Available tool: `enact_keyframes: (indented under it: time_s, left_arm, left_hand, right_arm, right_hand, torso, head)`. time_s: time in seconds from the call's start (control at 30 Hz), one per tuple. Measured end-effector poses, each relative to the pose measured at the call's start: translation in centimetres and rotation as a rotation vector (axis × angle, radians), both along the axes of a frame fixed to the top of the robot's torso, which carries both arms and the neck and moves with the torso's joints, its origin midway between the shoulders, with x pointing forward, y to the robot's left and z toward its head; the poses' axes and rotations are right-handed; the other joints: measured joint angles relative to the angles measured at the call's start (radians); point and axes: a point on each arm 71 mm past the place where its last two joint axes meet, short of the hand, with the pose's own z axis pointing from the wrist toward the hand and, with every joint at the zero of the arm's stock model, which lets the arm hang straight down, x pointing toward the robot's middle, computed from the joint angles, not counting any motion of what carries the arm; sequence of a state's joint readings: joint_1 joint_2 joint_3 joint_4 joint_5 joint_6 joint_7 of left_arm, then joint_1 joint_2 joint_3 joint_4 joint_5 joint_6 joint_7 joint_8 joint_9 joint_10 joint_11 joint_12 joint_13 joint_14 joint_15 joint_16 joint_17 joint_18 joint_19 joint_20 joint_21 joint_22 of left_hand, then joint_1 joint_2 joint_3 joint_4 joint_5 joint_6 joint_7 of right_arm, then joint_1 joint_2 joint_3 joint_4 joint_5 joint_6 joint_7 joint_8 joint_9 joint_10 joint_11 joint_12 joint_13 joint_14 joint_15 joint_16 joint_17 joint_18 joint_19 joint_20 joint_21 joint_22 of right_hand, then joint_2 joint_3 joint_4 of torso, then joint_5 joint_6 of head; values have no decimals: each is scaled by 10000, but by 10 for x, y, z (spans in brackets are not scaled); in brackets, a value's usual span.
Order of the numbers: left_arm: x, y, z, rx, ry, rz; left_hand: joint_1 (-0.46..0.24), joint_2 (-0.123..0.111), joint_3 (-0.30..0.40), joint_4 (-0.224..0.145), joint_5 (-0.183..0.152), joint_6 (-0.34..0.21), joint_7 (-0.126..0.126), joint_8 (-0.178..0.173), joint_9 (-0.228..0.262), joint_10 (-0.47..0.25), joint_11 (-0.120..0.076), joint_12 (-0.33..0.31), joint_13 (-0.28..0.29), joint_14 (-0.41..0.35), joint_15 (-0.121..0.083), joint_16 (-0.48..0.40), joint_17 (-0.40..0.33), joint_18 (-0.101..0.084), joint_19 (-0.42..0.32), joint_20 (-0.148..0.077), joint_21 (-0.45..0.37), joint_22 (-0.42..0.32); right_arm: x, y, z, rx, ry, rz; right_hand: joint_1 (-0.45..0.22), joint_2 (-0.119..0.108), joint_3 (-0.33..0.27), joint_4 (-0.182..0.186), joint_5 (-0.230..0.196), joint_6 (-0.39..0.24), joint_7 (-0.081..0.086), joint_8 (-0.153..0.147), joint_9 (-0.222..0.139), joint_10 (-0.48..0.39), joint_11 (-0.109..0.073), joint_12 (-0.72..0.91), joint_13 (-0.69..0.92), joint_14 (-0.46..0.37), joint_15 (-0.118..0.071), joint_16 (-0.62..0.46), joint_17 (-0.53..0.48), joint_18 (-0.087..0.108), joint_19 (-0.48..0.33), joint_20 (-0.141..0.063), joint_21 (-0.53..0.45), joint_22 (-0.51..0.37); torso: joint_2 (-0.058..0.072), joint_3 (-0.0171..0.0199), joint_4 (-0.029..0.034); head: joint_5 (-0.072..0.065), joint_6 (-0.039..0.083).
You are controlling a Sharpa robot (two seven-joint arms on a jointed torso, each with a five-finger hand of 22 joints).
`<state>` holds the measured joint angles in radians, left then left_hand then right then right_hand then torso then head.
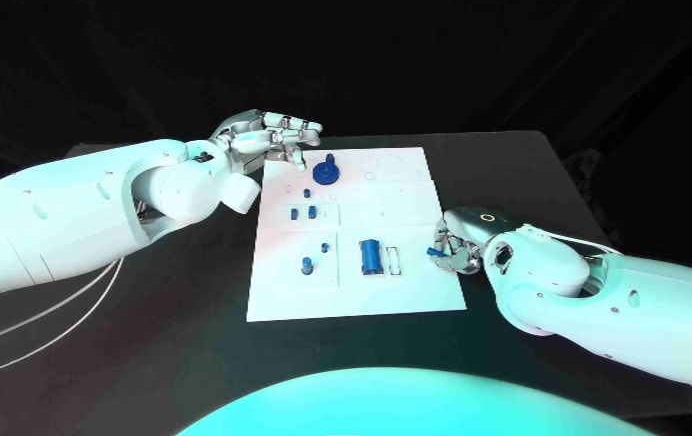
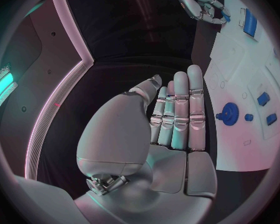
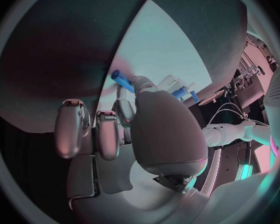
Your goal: Assemble the parts on the task board
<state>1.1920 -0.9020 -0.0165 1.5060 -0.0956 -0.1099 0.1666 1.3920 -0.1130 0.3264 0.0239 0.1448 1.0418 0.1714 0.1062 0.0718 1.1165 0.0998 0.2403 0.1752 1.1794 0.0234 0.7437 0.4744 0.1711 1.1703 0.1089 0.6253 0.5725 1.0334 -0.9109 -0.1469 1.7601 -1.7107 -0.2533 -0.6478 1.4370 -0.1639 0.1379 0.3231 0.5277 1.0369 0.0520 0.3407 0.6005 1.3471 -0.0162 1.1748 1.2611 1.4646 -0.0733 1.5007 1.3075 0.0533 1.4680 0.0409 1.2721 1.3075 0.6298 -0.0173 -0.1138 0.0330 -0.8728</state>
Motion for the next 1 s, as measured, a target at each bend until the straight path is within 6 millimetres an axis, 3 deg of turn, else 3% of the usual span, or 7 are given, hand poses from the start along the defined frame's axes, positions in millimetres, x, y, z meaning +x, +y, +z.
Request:
enact_keyframes:
  time_s: [0.23,0.3,0.57,1.0]
  left_arm:
    - [0,0,0,8,-1,-5]
    - [0,0,0,10,-2,-7]
    - [0,-1,0,12,1,-21]
    - [-1,-2,0,4,6,-63]
  left_hand:
    - [0,0,0,0,0,0,0,0,0,0,0,0,0,0,0,0,0,-1,0,0,0,0]
    - [0,0,0,0,0,0,0,0,0,0,0,0,0,0,0,0,0,-1,0,0,0,0]
    - [0,0,0,0,0,0,0,0,0,0,0,0,1,0,0,0,0,0,0,0,0,0]
    - [0,0,0,-1,0,0,0,0,0,0,0,0,1,0,0,0,0,-1,0,0,0,0]
  right_arm:
    - [-2,-2,4,28,-6,-127]
    - [-3,0,7,89,-4,-142]
    - [-6,14,19,581,0,-44]
    - [-9,38,19,1308,415,42]
  right_hand:
    - [-192,-25,683,-512,-75,-16,19,33,14,38,-37,106,57,0,0,0,0,0,0,0,150,-1]
    - [-321,-154,1438,-1226,-118,-16,19,30,21,93,-51,106,84,0,0,0,0,1,0,0,193,-1]
    - [-476,-181,1621,-1330,-151,-16,18,81,75,108,-36,156,86,0,0,0,-1,0,-37,-37,270,-2]
    - [-507,-154,1826,-1373,-106,-17,18,87,70,146,-74,222,137,26,-26,40,-1,1,-37,-37,359,1]
  torso:
    - [0,-7,6]
    - [-1,-7,5]
    - [-1,-12,6]
    - [17,-7,7]
  head:
    - [12,0]
    - [12,0]
    - [12,0]
    - [39,0]
